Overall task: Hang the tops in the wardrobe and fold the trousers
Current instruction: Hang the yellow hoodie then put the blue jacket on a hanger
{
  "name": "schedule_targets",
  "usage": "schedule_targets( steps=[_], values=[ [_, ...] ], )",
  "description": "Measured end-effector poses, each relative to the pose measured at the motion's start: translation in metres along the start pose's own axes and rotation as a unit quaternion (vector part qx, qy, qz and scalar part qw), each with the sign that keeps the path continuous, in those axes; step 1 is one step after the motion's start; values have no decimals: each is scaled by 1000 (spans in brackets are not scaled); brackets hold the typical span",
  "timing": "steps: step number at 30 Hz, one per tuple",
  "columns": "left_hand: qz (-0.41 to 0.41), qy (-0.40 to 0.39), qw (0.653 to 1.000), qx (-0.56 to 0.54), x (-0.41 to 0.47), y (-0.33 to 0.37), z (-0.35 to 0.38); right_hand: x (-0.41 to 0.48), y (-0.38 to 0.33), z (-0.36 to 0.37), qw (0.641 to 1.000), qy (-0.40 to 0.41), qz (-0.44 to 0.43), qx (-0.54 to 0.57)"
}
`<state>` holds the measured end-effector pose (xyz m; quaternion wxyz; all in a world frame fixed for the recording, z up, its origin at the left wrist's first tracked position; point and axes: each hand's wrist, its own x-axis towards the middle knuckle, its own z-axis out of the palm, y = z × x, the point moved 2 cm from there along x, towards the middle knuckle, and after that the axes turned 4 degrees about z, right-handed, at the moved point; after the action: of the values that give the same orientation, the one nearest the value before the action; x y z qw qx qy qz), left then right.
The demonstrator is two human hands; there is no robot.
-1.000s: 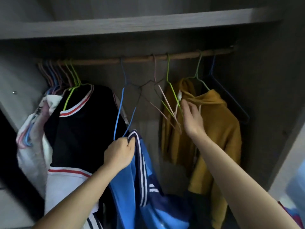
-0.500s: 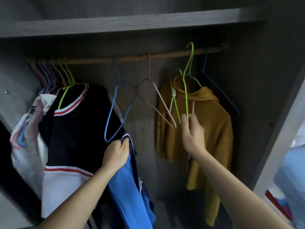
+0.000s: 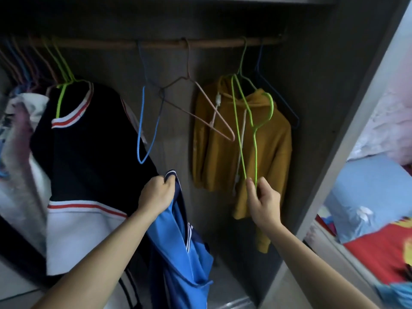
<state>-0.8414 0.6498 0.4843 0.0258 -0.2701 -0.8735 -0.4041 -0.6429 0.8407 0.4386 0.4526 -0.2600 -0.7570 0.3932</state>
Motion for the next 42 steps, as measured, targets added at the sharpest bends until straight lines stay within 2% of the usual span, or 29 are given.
schedule_targets(
  steps=[4, 7, 10, 13, 15, 19, 21, 23, 25, 27, 29, 34, 36, 39, 42],
  values=[
    [72, -53, 991, 99, -13, -3, 13, -20, 12, 1, 991, -87, 103, -14],
    [156, -63, 963, 211, -23, -1, 24, -33, 9, -5, 987, -43, 150, -32],
    [221, -70, 918, 321, -24, 1, 33, -52, 20, -16, 981, -8, 172, -93],
    [231, -96, 887, 387, -16, 0, 40, -81, 39, -26, 968, -20, 182, -170],
    [210, -114, 883, 403, -8, -2, 43, -97, 45, -35, 973, -22, 166, -157],
    [124, -132, 920, 347, 7, -3, 51, -112, 37, -54, 986, -87, 102, -103],
    [112, -129, 930, 326, 10, 2, 55, -116, 36, -61, 980, -138, 87, -110],
    [139, -117, 932, 315, 8, 12, 60, -117, 35, -62, 969, -191, 84, -136],
    [201, -110, 926, 301, 0, 25, 66, -113, 29, -55, 960, -215, 92, -152],
    [263, -109, 915, 286, -10, 39, 70, -101, 21, -39, 961, -208, 98, -151],
    [290, -113, 915, 258, -15, 50, 69, -86, 18, -23, 961, -189, 129, -154],
    [264, -121, 946, 143, -18, 62, 60, -63, 7, 8, 953, -175, 190, -161],
    [248, -105, 954, 132, -15, 60, 52, -56, -4, 9, 969, -114, 170, -137],
    [241, -53, 957, 150, -8, 49, 35, -58, -18, 9, 991, -35, 87, -94],
    [239, -19, 961, 141, -4, 48, 26, -65, -23, 17, 993, -46, 79, -80]
  ],
)
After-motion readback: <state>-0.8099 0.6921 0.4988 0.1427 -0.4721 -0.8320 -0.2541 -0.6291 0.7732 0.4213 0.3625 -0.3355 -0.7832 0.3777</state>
